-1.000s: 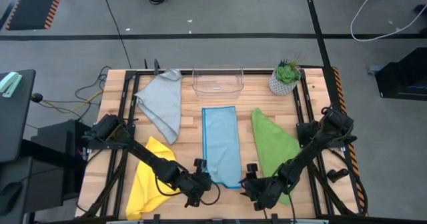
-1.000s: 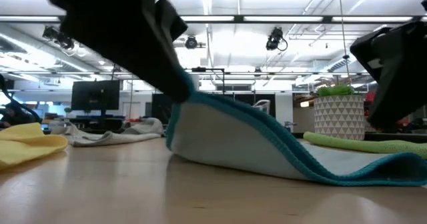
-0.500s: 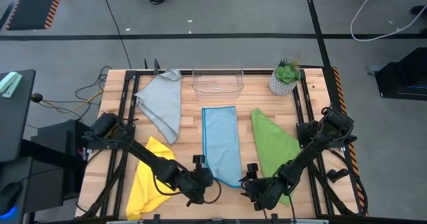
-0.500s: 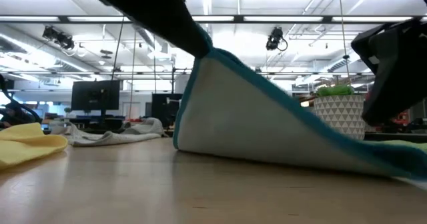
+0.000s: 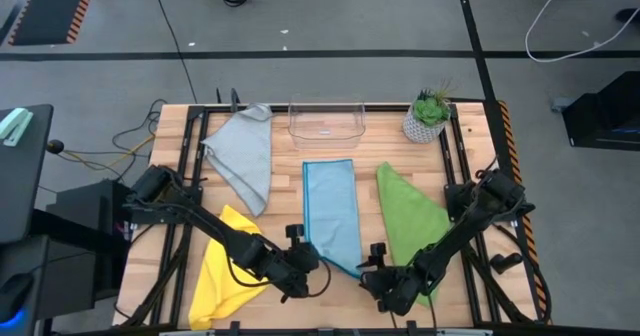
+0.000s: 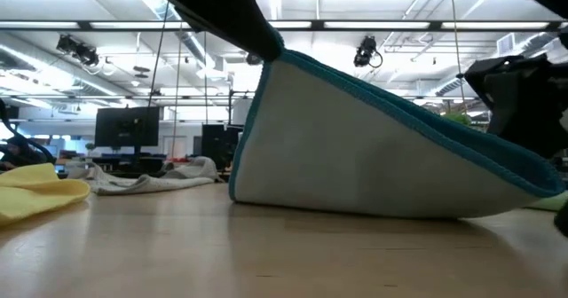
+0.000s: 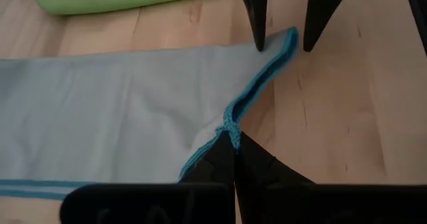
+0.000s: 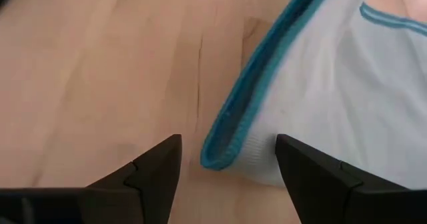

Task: Fold microfiber towels
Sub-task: Fold the blue microfiber towel

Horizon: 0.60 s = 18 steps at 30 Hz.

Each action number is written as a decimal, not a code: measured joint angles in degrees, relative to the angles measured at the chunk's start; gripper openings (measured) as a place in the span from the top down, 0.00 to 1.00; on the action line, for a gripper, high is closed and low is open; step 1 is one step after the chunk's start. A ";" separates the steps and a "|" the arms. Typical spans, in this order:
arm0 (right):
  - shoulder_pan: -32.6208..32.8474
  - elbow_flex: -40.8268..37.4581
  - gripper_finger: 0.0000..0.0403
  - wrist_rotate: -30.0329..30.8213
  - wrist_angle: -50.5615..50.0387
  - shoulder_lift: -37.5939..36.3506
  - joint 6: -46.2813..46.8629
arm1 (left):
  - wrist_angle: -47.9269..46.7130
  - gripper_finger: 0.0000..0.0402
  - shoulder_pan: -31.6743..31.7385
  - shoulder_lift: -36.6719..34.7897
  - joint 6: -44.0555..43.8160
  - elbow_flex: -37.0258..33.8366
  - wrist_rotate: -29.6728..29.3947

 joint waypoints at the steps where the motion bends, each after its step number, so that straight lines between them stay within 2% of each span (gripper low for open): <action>1: 0.05 -0.02 0.37 1.06 -0.02 0.30 -0.01 | -0.03 0.99 0.03 0.00 -0.25 0.00 -0.11; 6: 0.80 -0.02 0.41 6.75 -0.02 0.56 -0.66 | -1.22 0.99 0.39 0.00 -1.45 -0.01 -0.14; 18: 4.44 -0.02 0.61 15.28 -0.07 0.57 -4.96 | -2.69 0.99 0.69 0.00 -2.96 -0.04 -0.15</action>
